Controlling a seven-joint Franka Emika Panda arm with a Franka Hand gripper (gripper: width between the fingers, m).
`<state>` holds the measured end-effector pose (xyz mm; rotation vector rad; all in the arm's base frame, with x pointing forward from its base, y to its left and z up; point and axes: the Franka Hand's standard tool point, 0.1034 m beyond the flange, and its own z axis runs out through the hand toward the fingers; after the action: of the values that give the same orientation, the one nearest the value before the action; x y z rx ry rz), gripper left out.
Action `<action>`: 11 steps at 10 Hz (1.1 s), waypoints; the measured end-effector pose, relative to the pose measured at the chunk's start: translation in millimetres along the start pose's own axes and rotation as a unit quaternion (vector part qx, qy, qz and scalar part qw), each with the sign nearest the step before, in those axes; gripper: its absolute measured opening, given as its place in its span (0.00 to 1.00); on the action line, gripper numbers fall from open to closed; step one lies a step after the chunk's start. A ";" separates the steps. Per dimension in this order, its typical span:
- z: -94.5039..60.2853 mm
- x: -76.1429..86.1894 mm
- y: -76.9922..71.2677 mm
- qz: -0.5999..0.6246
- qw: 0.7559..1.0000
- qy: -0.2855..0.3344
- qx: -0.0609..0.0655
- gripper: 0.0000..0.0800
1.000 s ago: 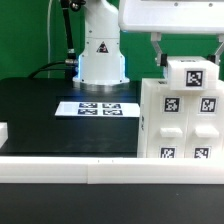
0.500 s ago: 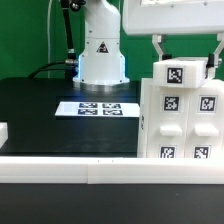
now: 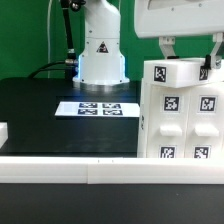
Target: Assemble cabinet
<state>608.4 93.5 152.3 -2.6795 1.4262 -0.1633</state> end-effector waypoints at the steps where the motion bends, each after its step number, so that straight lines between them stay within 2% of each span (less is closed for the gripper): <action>1: 0.3 0.3 -1.2 0.036 0.999 -0.003 -0.003 0.70; 3: 1.0 0.4 -2.2 0.130 0.992 -0.006 0.006 0.70; 5: 1.1 0.1 -2.5 0.205 0.979 -0.015 0.009 0.70; 7: 1.5 0.6 -3.2 0.262 0.965 -0.026 0.011 0.70; 8: 1.6 1.0 -3.5 0.316 0.948 -0.033 0.013 0.70; 11: 2.2 2.7 -1.4 0.359 0.932 -0.039 0.010 0.70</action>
Offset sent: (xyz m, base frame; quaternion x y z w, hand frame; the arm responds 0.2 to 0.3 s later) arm 0.0024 -0.0130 -0.0066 -0.0010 0.0262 0.2881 0.9572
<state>611.4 92.1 150.5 -1.9405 2.2272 -0.0054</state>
